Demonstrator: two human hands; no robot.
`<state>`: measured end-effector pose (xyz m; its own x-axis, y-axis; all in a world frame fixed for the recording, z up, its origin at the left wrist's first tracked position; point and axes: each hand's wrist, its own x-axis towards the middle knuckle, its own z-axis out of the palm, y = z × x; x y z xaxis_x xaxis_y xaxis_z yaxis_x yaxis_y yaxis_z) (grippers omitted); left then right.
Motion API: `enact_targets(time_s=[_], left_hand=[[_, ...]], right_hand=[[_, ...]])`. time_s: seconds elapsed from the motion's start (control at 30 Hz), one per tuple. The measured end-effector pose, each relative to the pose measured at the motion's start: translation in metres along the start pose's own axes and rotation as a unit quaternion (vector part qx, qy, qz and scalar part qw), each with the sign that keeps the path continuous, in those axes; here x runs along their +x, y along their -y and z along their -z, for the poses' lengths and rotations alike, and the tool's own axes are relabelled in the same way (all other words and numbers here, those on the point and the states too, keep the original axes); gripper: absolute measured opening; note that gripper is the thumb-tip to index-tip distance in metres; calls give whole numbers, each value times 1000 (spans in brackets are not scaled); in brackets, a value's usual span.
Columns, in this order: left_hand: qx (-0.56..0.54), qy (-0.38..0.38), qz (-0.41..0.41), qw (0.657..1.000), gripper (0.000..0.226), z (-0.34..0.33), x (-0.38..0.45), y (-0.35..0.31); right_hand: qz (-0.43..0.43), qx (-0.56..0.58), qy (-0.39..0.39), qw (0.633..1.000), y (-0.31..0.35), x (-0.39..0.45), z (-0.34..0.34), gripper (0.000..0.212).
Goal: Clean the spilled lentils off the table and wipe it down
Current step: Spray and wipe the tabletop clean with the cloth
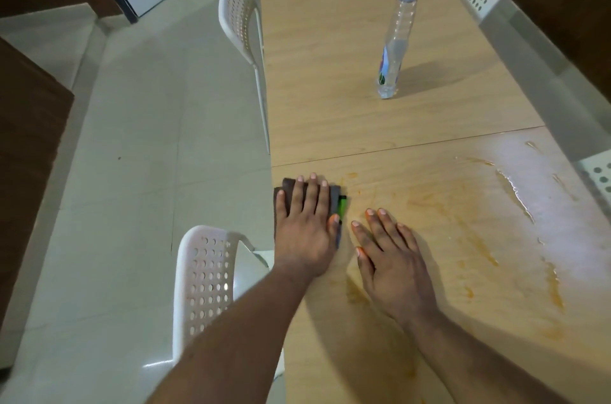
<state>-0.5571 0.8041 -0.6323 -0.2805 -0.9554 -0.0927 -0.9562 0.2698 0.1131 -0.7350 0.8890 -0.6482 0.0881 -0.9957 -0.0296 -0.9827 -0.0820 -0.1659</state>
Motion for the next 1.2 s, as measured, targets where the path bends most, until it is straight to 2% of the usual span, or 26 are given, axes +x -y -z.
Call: enact_targets(time_s=[0.1,0.23,0.3,0.4,0.53,0.7,0.8,0.9,1.03,1.1,1.2], left_hand=[[3,4,25,1000,68,1,4,22],[12,0,80,997,70,4,57,32],[12,1,67,998,71,3,61,15],[1,-8,3,1000,70,-3,22,-15],[-13,11,-6,1000,70,-2,-20,-3],[15,6,30,999,69,5,37,35],[14,5,51,999,68,2,57,29],[5,1,14,1000,70,-3,22,5],[-11,10,-16,1000,69,-6,-70,-16],[-10,28,-17,999,69,-4,-81,-8],[14,12,14,1000,69,-1,-48,7]], right_hand=[[-3,-8,2,1000,3,1,3,57],[-7,-1,4,1000,2,4,-2,58],[-9,-1,3,1000,-1,6,-4,57],[-8,-5,2,1000,0,2,-3,57],[-8,-6,1,1000,2,1,2,57],[-13,-7,-12,1000,3,3,-3,57],[-35,2,-23,999,1,5,-6,62],[-52,9,-32,998,-1,3,-7,60],[-58,20,-33,998,4,1,-1,61],[-54,31,-31,998,2,4,1,61],[-48,61,-34,996,2,2,2,61]])
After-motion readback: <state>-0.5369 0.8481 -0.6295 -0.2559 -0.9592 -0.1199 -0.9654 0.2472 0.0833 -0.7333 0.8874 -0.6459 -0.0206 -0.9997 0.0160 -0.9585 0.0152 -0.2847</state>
